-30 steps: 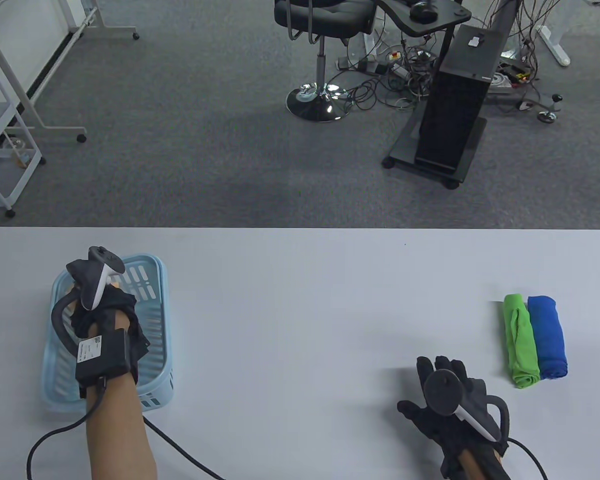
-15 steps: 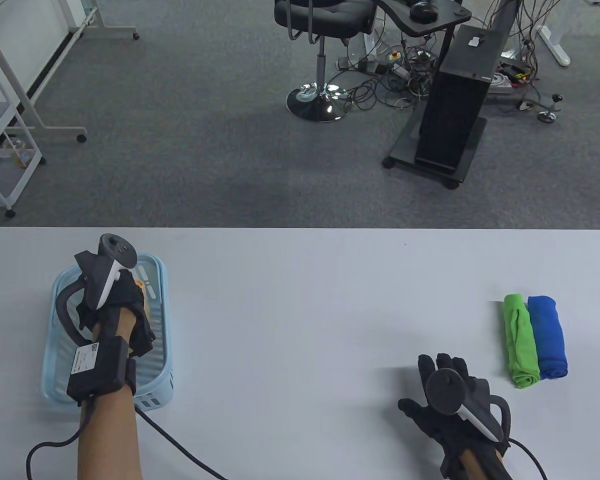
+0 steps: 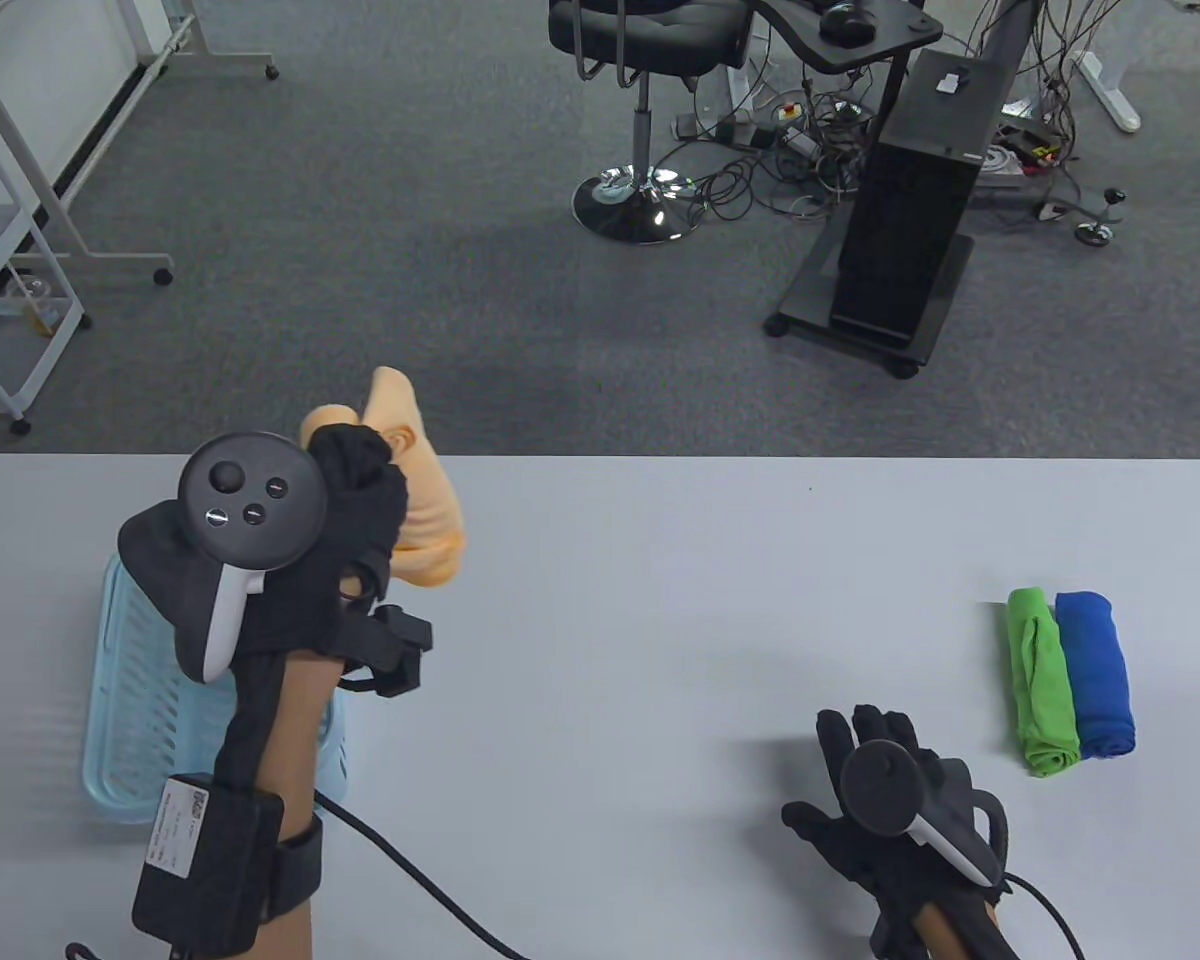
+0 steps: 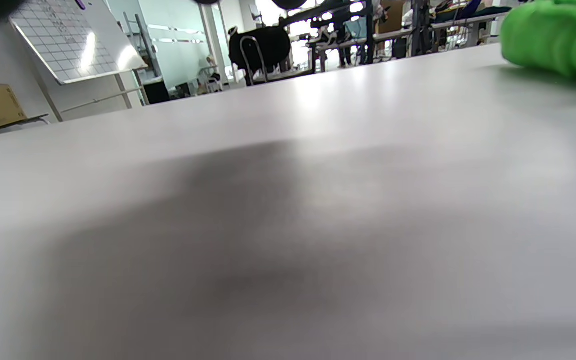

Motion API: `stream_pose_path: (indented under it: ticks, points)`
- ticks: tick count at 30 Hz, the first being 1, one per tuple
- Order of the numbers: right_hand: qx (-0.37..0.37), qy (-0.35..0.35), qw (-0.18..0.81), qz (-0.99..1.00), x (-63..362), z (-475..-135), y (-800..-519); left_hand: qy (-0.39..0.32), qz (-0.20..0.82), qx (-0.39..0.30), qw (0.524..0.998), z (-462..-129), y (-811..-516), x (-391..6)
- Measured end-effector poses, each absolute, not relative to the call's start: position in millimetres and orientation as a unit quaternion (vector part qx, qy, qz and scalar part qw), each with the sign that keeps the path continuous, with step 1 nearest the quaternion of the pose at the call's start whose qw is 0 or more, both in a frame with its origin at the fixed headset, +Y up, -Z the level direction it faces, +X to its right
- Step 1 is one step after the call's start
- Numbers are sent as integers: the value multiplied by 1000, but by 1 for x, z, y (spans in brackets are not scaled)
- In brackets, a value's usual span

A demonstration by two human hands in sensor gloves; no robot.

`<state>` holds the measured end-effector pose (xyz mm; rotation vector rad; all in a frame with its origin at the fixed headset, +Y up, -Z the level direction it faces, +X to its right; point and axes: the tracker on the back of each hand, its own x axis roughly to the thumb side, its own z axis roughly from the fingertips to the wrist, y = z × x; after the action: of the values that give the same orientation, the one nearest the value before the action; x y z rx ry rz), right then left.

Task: Roll rectangular towel into towel roll

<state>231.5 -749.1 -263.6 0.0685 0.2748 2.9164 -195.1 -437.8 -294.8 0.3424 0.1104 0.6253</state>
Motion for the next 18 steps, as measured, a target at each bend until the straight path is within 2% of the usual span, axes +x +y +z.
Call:
stream_pose_path:
  ticks: [3,7,9,13,16,18]
  points:
    - [26,95,106,989,231,-263,-749,13,298,93,950,-293,-460,-167]
    - [32,94,115,988,231,-261,-747,-15,306,-19,952,-297,-549,-127]
    - [32,93,115,989,231,-261,-747,-4,347,-85,934,-302,-604,-112]
    - [30,100,108,989,230,-260,-750,35,399,-190,896,-309,-686,-92]
    - [30,103,107,988,229,-260,-751,64,382,-208,898,-313,-714,-85]
    - [28,107,106,988,229,-261,-752,61,355,-227,905,-313,-719,-84]
